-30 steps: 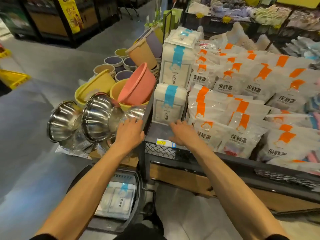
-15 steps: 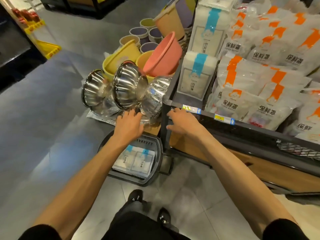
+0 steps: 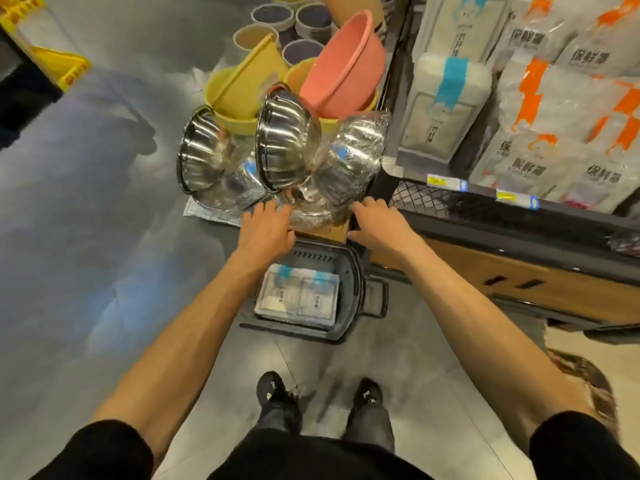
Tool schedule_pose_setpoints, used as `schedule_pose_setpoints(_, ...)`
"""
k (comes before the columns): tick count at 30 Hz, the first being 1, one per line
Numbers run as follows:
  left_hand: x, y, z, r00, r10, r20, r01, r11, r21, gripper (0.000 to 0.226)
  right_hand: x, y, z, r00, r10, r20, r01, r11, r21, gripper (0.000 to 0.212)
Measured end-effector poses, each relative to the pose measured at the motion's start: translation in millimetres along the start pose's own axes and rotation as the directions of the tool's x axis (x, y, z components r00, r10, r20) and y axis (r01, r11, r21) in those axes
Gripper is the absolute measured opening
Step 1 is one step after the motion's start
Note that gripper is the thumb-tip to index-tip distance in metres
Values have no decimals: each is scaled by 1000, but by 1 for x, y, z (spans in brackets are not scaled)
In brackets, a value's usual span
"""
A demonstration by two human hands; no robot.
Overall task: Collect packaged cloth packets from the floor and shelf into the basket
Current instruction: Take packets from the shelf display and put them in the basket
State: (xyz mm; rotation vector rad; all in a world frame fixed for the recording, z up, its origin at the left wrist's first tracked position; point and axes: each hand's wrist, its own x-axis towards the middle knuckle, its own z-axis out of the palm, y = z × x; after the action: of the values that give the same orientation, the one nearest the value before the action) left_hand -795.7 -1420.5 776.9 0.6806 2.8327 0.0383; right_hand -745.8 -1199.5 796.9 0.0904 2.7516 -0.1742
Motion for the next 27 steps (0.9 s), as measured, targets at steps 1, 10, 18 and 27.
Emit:
schedule_pose_setpoints(1, 1, -10, 2, 1000, 7, 14, -7, 1000, 8, 50, 4, -9, 6, 1000, 22, 11, -22, 1000, 17, 52)
schedule_pose_setpoints(10, 21, -82, 80, 987, -24, 157, 32, 998, -49, 43, 50, -52, 83, 984, 139, 109, -149, 985, 92, 54)
schedule_pose_setpoints(18, 61, -118, 206, 976, -52, 210, 66, 996, -59, 40, 114, -39, 196, 971, 180, 154, -198, 974, 110, 57)
schedule_pose_setpoints(27, 113, -152, 392, 962, -62, 264, 79, 995, -55, 45, 197, -14, 382, 952, 224, 208, -263, 947, 185, 51)
